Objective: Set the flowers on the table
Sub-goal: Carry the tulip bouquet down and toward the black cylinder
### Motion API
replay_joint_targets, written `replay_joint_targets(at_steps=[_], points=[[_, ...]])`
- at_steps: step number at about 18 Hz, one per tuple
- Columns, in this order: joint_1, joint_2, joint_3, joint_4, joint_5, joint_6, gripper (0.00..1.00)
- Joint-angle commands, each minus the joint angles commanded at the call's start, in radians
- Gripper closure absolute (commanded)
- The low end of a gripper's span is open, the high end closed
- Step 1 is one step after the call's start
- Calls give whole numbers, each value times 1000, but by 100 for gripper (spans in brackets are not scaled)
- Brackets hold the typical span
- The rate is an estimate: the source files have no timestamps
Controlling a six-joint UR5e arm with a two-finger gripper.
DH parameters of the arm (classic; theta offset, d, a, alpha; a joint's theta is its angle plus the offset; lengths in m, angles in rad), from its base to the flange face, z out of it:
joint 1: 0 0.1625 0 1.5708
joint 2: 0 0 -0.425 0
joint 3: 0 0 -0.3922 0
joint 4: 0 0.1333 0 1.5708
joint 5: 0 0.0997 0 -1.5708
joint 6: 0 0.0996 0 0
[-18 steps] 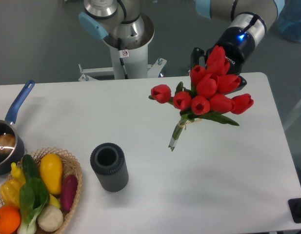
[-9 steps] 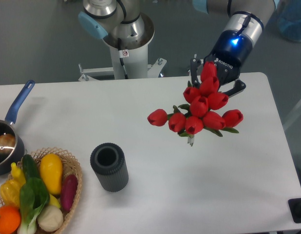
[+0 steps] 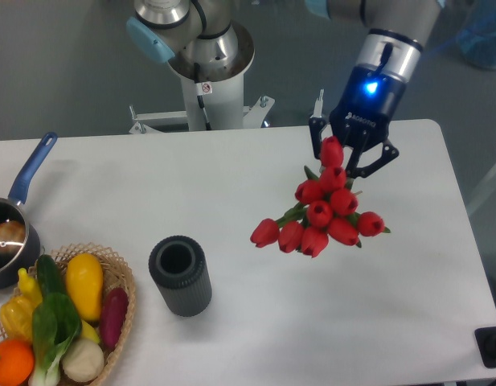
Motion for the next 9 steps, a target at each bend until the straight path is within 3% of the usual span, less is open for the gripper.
replay_joint_targets(at_steps=[5, 9], points=[[-57, 2, -25, -5, 175, 52, 75], [-65, 2, -48, -66, 224, 115, 75]])
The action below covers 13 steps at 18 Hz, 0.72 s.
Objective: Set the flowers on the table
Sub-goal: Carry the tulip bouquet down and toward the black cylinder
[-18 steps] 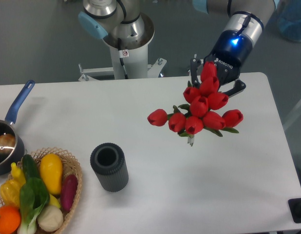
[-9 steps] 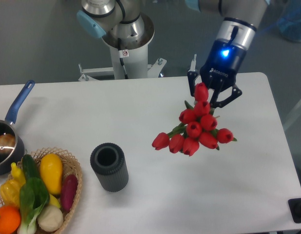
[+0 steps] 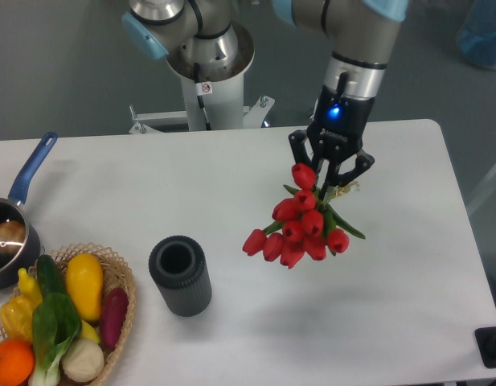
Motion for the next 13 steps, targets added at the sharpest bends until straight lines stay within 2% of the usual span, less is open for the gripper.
replay_joint_targets(at_steps=[6, 9, 11, 13], points=[[-54, -31, -5, -60, 132, 43, 75], [-67, -54, -15, -78, 137, 43, 74], [-74, -72, -17, -78, 161, 43, 74], [-110, -101, -12, -77, 215, 43, 74]])
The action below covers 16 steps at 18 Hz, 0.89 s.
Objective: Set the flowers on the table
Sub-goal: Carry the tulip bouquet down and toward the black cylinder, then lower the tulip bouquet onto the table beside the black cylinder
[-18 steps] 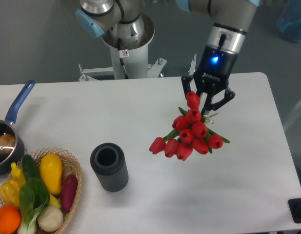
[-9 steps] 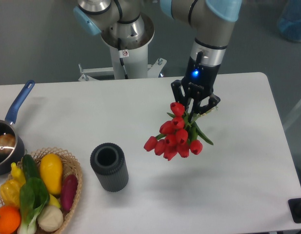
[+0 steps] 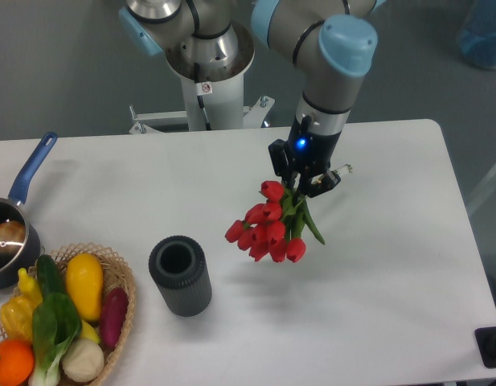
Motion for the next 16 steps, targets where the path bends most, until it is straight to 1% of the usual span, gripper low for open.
replay_joint_targets(at_steps=[2, 5, 8, 9, 13, 16], points=[[-20, -18, 5, 2, 49, -2, 74], [-22, -34, 6, 5, 52, 0, 74], [-40, -71, 18, 8, 56, -2, 74], [-42, -74, 20, 8, 56, 0, 74], [-42, -109, 20, 9, 57, 3, 70], [-42, -127, 26, 11, 56, 3, 70]])
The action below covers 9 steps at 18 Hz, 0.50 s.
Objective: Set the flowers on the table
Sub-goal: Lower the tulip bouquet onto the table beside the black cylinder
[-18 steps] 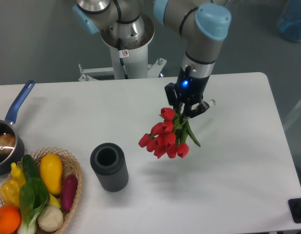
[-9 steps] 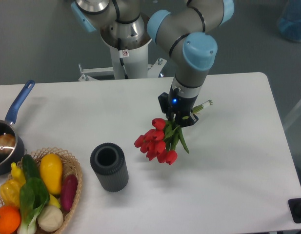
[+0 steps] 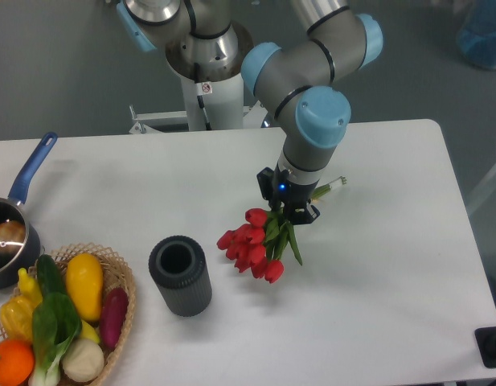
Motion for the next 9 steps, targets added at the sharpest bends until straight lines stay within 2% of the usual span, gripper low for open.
replay_joint_targets(at_steps=[7, 9], points=[[-3, -49, 38, 0, 23, 0, 66], [-17, -60, 38, 0, 60, 0, 66]])
